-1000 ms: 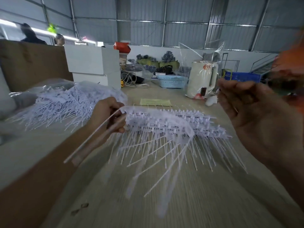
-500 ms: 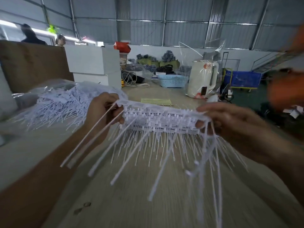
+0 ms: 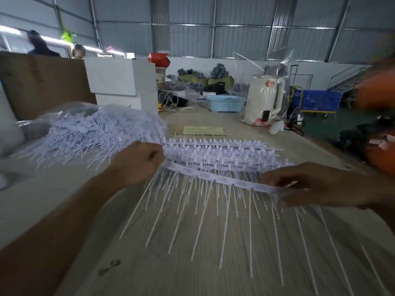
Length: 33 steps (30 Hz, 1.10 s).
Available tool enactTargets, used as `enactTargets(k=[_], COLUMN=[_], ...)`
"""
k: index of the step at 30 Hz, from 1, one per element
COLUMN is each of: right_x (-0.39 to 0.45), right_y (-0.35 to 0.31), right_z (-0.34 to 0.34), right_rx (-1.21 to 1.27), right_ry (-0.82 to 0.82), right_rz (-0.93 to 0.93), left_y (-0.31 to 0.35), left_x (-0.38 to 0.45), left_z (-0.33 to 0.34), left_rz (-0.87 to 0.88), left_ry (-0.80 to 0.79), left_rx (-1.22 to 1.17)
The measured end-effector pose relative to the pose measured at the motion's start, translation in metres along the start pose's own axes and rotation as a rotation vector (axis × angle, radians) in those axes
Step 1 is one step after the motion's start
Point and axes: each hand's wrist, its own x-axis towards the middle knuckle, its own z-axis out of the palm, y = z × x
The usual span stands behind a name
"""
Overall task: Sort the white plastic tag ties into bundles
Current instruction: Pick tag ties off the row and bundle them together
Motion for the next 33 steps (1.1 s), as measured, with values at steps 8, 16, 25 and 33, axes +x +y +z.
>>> enactTargets(k=[8,16,25,33], right_x=[-0.011,-0.014,-0.002,0.004], right_y=[0.024,0.025,0.014,0.022], right_z=[-0.012,-0.018,0.001,0.002], right_rx=[0.021,0.052,0.286,0.333], right_ry=[0.077,0.165,0.273,0.547], right_rz=[0.003,-0.044,-0.131,0.038], left_y=[-0.012,-0.015,0.003,0.000], left_x=[0.002,0.001,-0.001,0.007], left_z=[0.002,-0.005,-0.004,0.004], left_rz=[-0.134,-0.311,-0.058,-0.221], left_ry=[0.210,0.241,0.291,0.336], left_rx=[0.118,0.213,0.522,0.235])
